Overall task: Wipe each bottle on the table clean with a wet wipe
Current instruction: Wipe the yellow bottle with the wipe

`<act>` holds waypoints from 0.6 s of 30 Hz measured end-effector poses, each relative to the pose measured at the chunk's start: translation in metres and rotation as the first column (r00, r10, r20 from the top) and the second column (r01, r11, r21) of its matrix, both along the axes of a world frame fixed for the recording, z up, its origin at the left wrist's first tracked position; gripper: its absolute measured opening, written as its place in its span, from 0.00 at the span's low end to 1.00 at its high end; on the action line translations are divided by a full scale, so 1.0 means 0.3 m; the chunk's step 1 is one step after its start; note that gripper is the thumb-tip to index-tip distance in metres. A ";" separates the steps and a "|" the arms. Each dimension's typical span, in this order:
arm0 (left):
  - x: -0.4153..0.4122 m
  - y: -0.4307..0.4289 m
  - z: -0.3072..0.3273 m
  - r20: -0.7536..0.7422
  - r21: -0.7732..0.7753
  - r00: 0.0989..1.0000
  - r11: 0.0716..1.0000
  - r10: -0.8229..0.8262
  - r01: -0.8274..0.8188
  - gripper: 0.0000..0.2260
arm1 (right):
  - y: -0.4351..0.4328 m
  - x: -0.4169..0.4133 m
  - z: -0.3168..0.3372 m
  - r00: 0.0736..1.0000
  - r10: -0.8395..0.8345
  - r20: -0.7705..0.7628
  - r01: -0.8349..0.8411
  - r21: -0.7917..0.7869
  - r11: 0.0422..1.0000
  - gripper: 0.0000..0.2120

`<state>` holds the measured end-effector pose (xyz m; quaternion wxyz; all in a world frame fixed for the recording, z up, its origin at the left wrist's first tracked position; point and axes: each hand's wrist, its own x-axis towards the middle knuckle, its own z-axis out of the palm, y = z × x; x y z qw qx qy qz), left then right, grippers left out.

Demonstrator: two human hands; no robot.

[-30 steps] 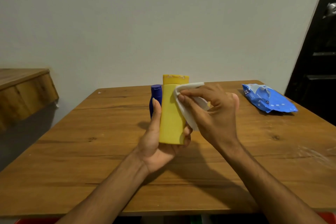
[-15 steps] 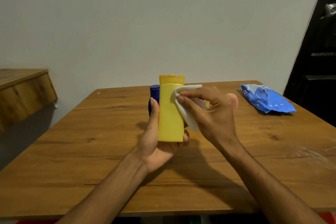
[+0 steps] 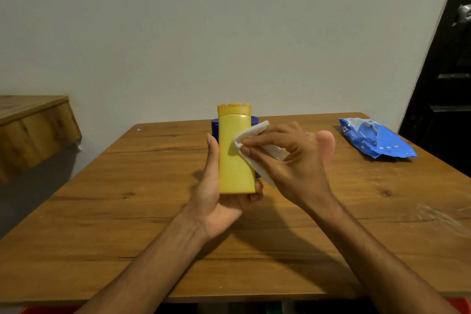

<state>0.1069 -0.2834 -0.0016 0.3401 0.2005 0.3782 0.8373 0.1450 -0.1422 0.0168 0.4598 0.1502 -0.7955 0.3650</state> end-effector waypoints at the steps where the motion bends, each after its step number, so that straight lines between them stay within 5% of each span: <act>1: -0.001 0.000 0.003 -0.005 -0.005 1.000 1.000 0.016 -0.016 0.33 | -0.002 0.002 -0.001 1.000 0.007 0.007 -0.007 0.026 1.000 0.09; 5: -0.003 -0.003 0.011 0.013 -0.020 0.998 0.998 0.066 -0.066 0.32 | -0.009 0.002 -0.004 0.998 0.025 0.054 -0.031 0.112 0.993 0.11; 18: 0.007 0.009 -0.003 -0.030 -0.078 0.999 0.996 0.032 -0.034 0.30 | -0.008 -0.001 -0.004 0.991 -0.102 -0.082 0.103 0.009 0.995 0.10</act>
